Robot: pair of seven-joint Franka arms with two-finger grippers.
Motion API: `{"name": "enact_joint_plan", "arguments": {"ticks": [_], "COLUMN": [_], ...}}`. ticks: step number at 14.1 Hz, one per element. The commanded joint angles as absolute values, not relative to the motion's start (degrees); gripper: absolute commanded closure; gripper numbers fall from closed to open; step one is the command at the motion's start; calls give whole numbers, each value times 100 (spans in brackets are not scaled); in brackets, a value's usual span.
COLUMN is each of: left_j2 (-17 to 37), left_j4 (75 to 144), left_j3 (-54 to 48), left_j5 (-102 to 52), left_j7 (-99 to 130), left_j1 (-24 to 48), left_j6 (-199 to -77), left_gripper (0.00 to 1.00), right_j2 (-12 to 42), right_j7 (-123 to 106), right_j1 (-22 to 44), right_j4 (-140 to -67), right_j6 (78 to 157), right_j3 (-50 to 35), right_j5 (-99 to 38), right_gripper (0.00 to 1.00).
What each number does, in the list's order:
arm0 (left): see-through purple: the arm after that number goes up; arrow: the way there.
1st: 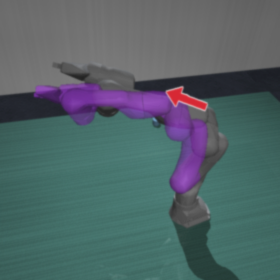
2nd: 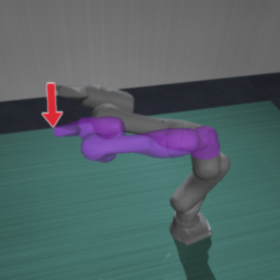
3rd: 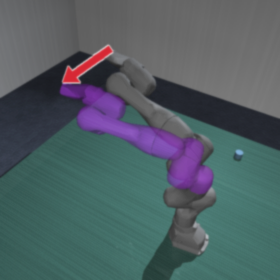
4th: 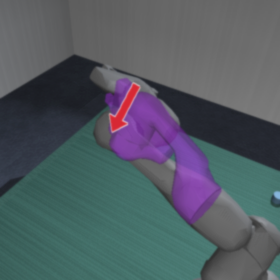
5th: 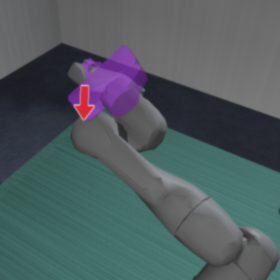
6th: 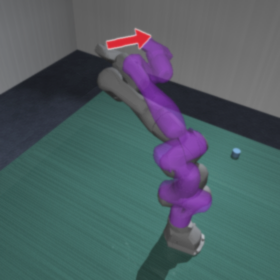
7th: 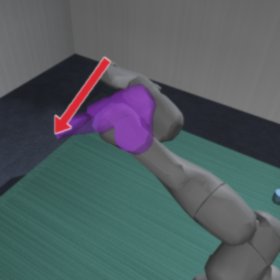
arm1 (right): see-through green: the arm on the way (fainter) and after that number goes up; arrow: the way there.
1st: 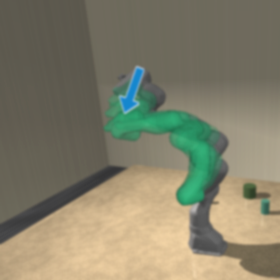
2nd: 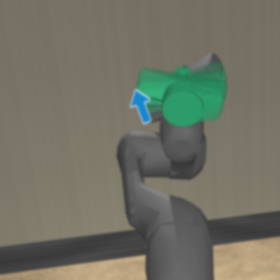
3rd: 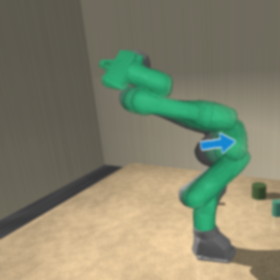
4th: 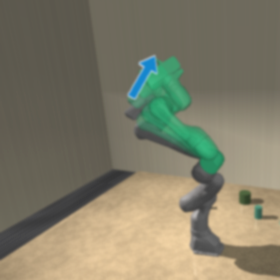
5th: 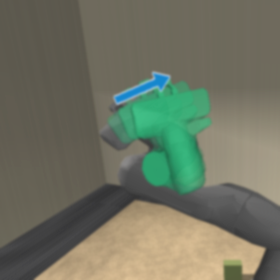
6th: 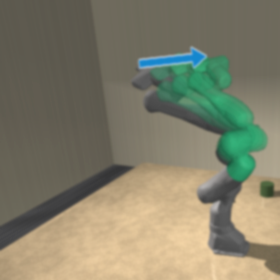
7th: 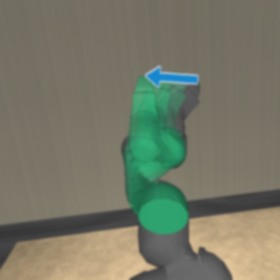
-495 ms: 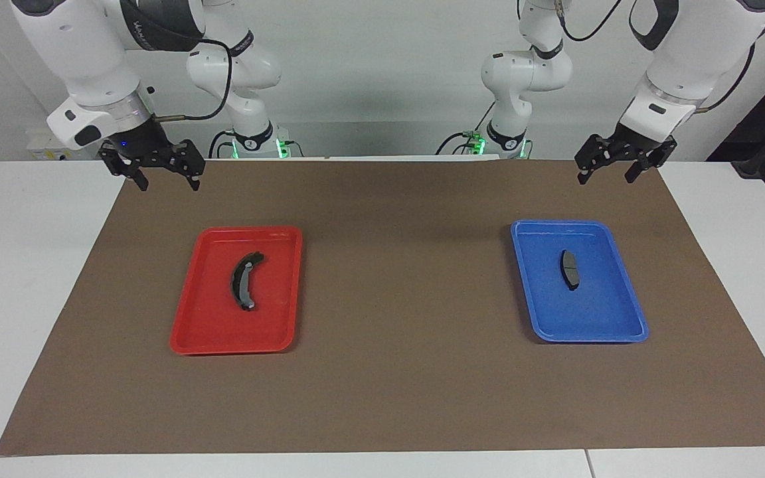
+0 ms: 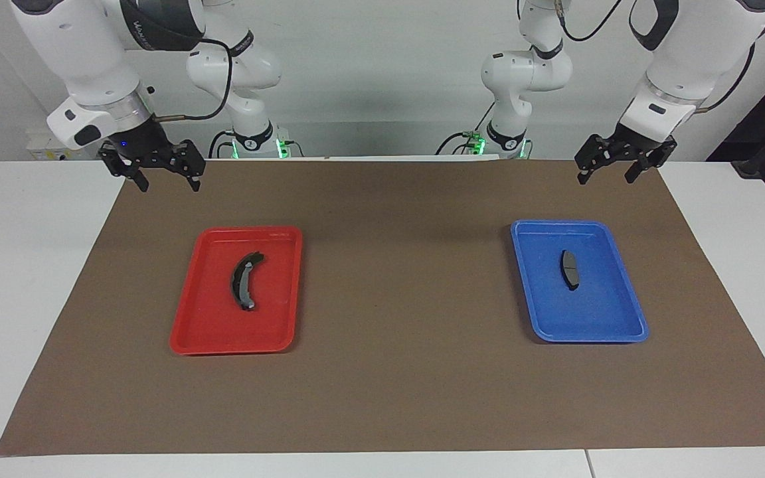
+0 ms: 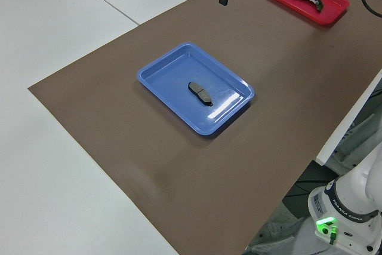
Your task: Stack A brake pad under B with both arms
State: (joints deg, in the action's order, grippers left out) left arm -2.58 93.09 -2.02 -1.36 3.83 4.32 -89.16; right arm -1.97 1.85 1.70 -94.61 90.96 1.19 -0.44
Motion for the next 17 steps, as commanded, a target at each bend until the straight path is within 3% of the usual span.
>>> {"name": "enact_joint_plan", "arguments": {"ticks": [1, 6, 9, 17], "left_j2": [-211, -220, -229, -229], "left_j4": [9202, 9264, 9456, 11423], "left_j3": [-105, -44, 44, 387], "left_j5": [-149, -149, -149, -141], "left_j7": [334, 194, -43, -501], "left_j1": [536, 527, 527, 527], "left_j6": [-8789, -8798, -8885, -11079], "left_gripper": [0, 1, 1, 1], "right_j2": [-281, -281, -281, 518], "right_j7": [79, 88, 114, 141], "right_j1": [132, 88, 272, 316], "right_j4": [-9554, -9571, -9790, -9957], "right_j6": [9176, 9228, 9694, 10545], "right_j3": [44, 44, 44, 44], "right_j5": [-114, -123, -132, -132], "right_gripper": [1, 1, 1, 1]}}
